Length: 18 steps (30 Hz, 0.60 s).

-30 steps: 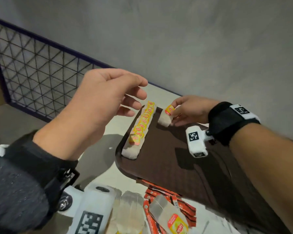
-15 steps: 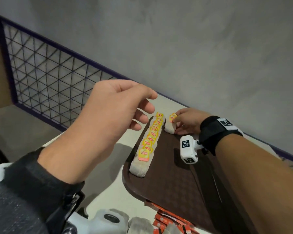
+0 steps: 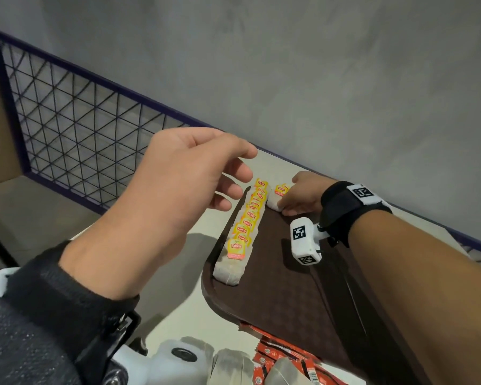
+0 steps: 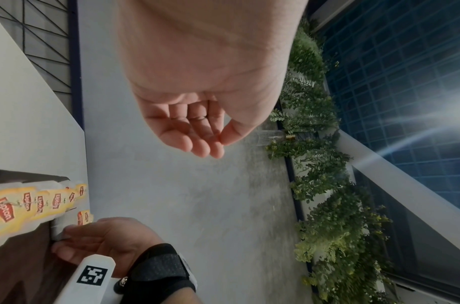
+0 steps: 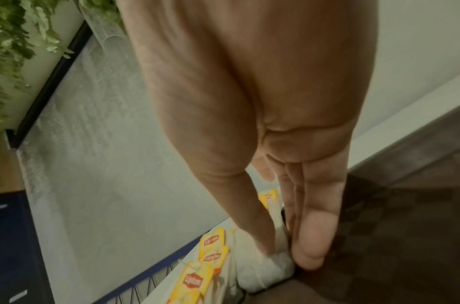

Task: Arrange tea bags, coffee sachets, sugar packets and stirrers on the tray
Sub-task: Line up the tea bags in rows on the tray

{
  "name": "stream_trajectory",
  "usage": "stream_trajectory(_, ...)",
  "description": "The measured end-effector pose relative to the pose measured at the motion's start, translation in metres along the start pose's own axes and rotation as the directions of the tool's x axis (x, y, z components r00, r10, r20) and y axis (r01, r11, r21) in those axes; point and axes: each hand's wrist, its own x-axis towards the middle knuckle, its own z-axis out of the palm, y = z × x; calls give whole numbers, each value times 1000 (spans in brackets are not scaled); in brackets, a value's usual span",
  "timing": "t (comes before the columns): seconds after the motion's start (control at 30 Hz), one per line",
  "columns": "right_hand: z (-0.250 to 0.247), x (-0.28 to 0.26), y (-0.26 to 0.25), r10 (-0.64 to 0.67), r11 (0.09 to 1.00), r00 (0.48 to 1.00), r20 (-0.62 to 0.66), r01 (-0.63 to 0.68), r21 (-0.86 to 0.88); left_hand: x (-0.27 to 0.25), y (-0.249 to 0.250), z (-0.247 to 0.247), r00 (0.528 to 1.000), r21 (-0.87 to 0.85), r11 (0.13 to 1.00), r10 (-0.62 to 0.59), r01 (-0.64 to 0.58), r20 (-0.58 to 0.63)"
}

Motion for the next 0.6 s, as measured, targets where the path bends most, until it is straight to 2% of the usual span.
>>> stream_trajectory(0.23, 3, -2, 2, -37, 997, 999, -38, 40, 67, -3, 5, 0, 1000, 25, 1000, 2, -2, 16)
stream_trajectory(0.33, -5, -28, -4, -61, 997, 995, -82, 58, -44, -5, 6, 2, 1000, 40, 999, 4, -5, 29)
stream_trajectory(0.4, -11, -52, -5, -149, 975, 986, -69, 135, -175, -7, 5, 3, 999, 52, 999, 6, -9, 46)
stream_trajectory(0.47, -12, -90, -2, -277, 929, 961, 30, 275, -245, -11, 4, 3, 997, 57, 998, 7, -12, 78)
stream_trajectory(0.53, -10, -134, -1, -386, 840, 897, 216, 438, -321, -12, 5, 3, 995, 54, 998, 21, -26, 100)
stream_trajectory(0.6, -2, -182, 6, -392, 762, 822, 414, 542, -354, -15, 4, 4, 991, 61, 998, 21, -30, 130)
